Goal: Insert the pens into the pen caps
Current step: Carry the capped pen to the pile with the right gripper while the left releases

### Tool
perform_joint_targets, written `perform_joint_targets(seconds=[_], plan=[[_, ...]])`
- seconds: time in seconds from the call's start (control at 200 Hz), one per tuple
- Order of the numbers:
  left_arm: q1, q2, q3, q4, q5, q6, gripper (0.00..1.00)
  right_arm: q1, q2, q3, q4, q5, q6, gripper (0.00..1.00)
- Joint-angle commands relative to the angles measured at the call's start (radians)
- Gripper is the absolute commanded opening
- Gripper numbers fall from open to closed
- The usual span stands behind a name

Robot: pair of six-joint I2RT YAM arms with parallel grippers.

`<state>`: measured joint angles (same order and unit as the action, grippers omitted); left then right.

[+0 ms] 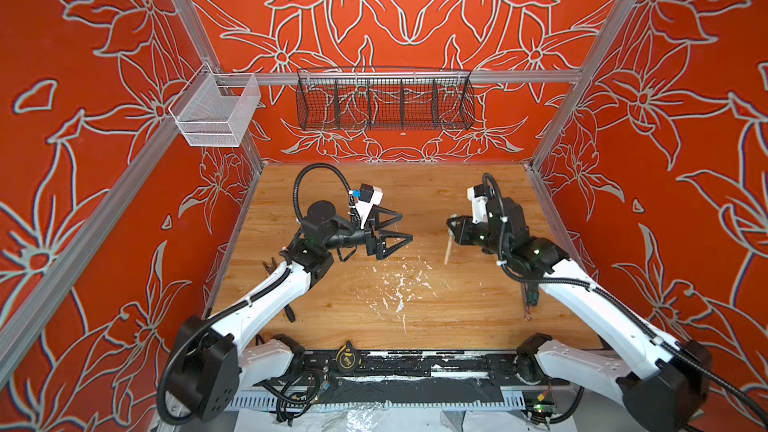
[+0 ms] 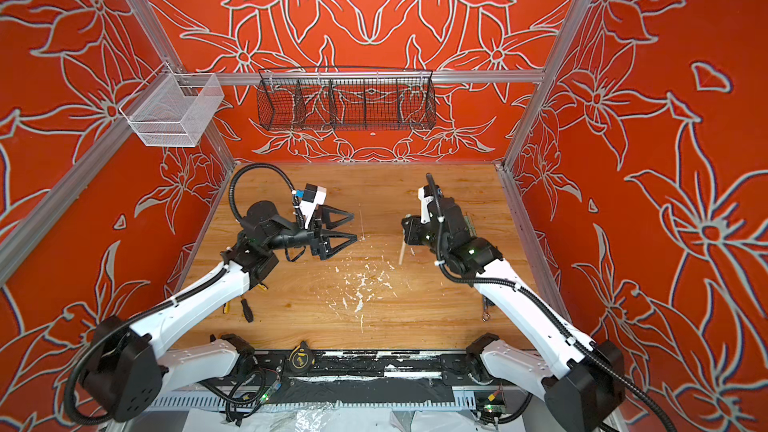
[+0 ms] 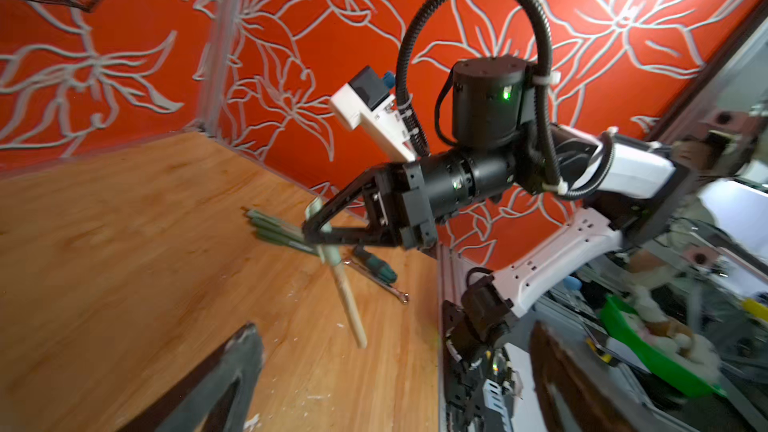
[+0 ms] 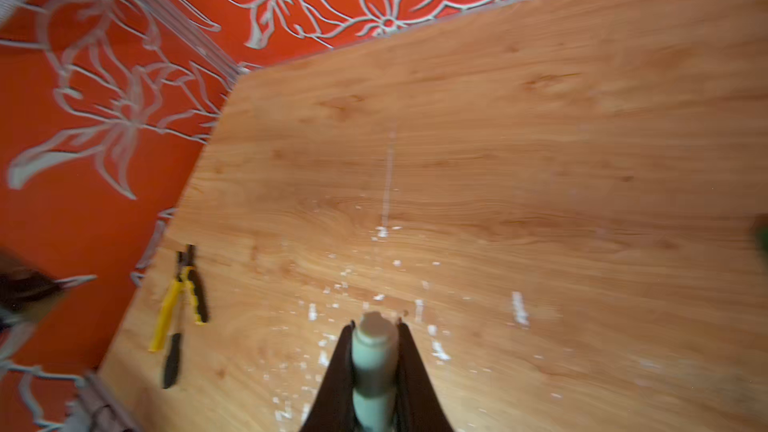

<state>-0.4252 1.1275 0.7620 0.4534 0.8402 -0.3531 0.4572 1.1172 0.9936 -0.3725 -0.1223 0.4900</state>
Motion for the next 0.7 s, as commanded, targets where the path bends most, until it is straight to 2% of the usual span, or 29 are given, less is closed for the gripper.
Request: perform_joint_targets(seconds=[0.0, 0.09, 0.15, 0.26, 0.45, 0.56, 0.696], plan=[[0.002, -0.115, -0.005, -0.266, -0.267, 0.078, 0.97, -0.09, 0.119, 0.099, -0.253, -0.045, -0.2, 0.0], [0.002, -0.219, 0.008, -0.445, -0.376, 0.111, 0.97, -0.127, 0.27, 0.221, -0.372, 0.048, -0.306, 0.0], [0.001, -0.272, 0.012, -0.54, -0.411, 0.123, 0.97, -0.132, 0.368, 0.295, -0.418, 0.142, -0.368, 0.0], [0.002, -0.36, 0.002, -0.652, -0.461, 0.123, 0.97, -0.158, 0.534, 0.392, -0.437, 0.243, -0.439, 0.0], [0.002, -0.464, -0.023, -0.729, -0.481, 0.097, 0.97, -0.209, 0.768, 0.527, -0.497, 0.335, -0.489, 0.0], [0.002, -0.489, -0.027, -0.749, -0.488, 0.091, 0.97, -0.217, 0.83, 0.537, -0.497, 0.427, -0.502, 0.0], [0.002, -0.48, -0.037, -0.724, -0.482, 0.087, 0.97, -0.226, 0.883, 0.532, -0.496, 0.476, -0.51, 0.0]])
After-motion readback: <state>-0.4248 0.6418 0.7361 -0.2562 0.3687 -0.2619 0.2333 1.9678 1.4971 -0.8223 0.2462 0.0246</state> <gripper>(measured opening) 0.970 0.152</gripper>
